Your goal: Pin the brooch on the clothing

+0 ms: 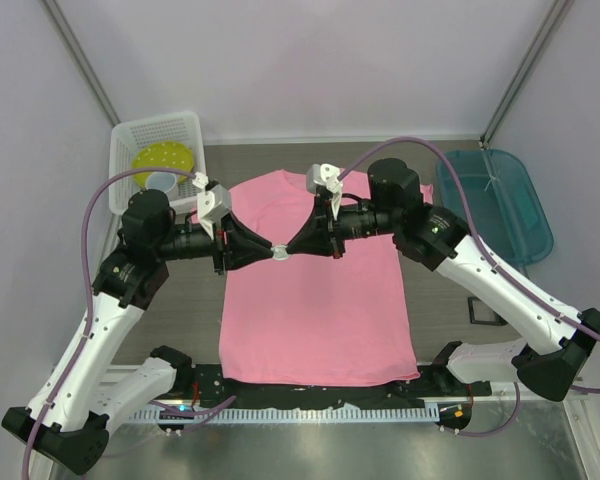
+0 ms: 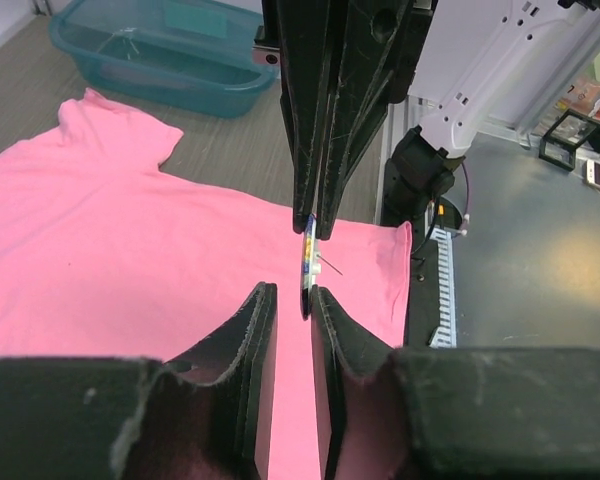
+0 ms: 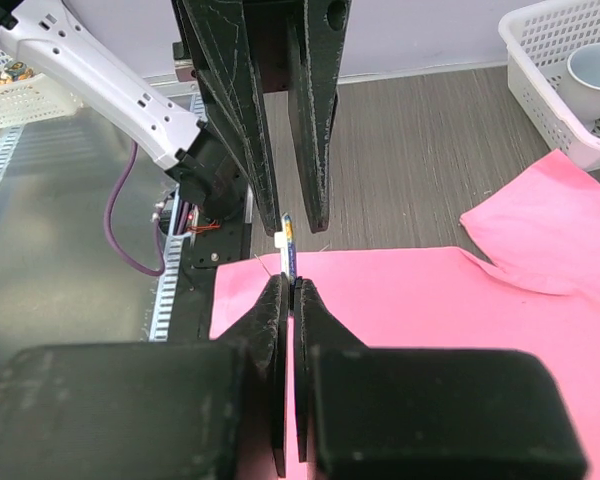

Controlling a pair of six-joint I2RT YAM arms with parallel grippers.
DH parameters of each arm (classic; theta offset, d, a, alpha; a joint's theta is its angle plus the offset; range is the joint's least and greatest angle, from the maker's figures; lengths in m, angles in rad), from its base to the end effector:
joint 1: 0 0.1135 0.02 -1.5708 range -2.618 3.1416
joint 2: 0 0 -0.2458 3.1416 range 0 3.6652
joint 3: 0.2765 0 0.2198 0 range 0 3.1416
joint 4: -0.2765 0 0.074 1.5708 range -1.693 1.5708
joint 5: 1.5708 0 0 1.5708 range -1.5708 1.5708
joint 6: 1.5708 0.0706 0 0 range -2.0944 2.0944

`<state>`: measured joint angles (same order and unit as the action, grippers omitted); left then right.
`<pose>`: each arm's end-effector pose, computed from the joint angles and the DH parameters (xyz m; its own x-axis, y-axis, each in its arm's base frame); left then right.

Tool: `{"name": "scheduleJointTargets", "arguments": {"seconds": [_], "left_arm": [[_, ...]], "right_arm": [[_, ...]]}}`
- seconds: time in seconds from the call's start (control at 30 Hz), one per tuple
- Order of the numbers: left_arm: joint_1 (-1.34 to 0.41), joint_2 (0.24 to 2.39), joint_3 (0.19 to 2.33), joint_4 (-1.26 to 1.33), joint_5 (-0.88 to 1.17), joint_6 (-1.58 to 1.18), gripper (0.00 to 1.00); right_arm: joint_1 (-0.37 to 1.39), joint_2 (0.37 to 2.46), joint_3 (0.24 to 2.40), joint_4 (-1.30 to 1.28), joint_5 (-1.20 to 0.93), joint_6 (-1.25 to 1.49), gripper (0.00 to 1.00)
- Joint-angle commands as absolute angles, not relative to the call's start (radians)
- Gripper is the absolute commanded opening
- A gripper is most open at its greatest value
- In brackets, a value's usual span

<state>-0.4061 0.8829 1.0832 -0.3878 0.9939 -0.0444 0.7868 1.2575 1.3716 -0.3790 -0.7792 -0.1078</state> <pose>0.1326 -0.1214 0.3833 -0.2142 0.0658 -0.9746 0.9634 0.1789 -0.1997 0.1537 0.2244 0.3985 -0.0781 -0.1867 -0.9793 -0.9969 0.0021 0.0791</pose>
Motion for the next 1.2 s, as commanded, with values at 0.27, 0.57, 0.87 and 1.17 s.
{"name": "scheduleJointTargets", "arguments": {"seconds": [0.27,0.57,0.87,1.17], "left_arm": [[-0.42,0.868,1.069,-0.35,0.971,-0.051,0.29],[-0.426,0.871,1.072,-0.365,0.966,-0.035,0.12],[-0.428,0.848,0.996,-0.262,0.749,-0.336,0.0],[-0.428,0.775,0.934,-0.178,0.589,-0.358,0.0]], "right_arm": [[0.796,1.258,1.414,-0.356,-0.767,-0.115,0.01],[0.796,1.261,1.414,-0.357,-0.767,-0.11,0.01],[0.796,1.244,1.439,-0.385,-0.643,-0.173,0.32],[0.796,1.258,1.456,-0.379,-0.454,-0.022,0.65]]}}
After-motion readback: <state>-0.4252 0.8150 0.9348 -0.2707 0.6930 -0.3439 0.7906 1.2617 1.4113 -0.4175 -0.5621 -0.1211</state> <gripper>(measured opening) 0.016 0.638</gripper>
